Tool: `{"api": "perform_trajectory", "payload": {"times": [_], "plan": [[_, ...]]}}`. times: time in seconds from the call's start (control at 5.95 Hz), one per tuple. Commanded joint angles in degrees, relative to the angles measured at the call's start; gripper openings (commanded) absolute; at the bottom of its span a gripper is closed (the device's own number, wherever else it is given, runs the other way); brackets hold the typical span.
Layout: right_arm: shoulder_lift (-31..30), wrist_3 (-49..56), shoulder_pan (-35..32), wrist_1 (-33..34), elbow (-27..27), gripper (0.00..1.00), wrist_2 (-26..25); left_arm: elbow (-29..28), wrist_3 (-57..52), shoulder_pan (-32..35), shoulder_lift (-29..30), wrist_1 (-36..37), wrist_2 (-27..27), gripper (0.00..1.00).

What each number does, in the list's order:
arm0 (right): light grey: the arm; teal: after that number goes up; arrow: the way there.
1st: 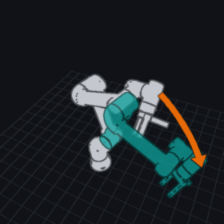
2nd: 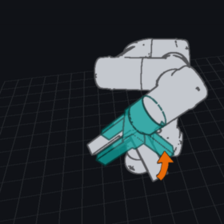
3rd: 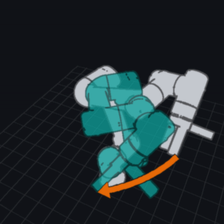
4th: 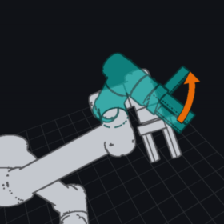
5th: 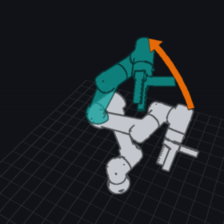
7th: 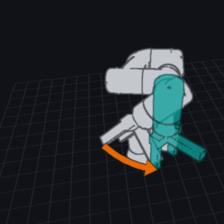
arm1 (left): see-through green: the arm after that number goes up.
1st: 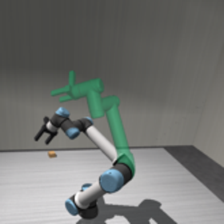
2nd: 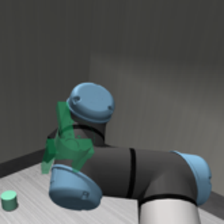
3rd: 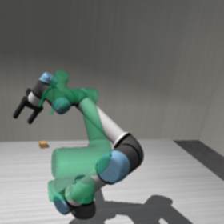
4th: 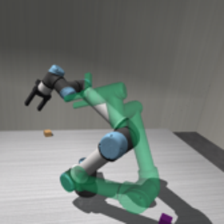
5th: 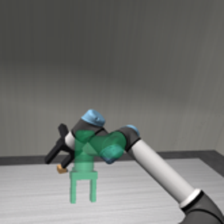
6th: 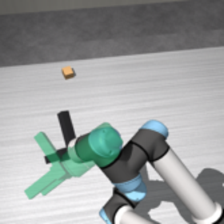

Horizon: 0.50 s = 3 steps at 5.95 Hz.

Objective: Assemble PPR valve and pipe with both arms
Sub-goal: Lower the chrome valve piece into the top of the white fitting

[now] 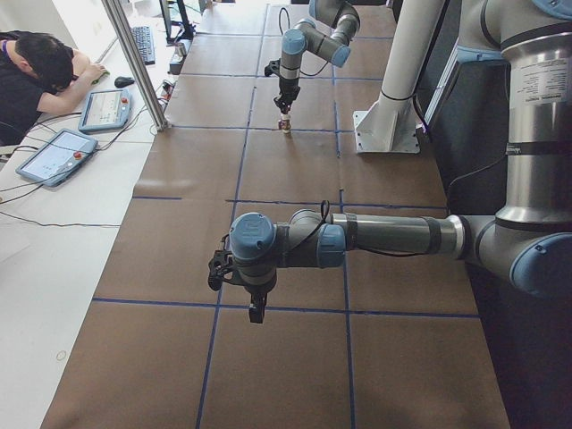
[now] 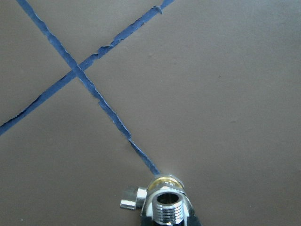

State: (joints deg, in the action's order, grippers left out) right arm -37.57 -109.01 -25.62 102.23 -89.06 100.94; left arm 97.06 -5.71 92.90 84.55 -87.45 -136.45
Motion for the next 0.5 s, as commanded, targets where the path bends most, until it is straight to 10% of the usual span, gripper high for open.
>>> {"api": "perform_trajectory", "payload": {"times": [0.0,0.34], "plan": [[-0.1,3.2,0.0,-0.1,-0.1,1.0,0.1,0.0,0.0,0.0,0.0,0.0,0.0,1.0],[0.2,9.2,-0.5,0.1,-0.8,1.0,0.7,-0.1,0.0,0.0,0.0,0.0,0.0,1.0]]}}
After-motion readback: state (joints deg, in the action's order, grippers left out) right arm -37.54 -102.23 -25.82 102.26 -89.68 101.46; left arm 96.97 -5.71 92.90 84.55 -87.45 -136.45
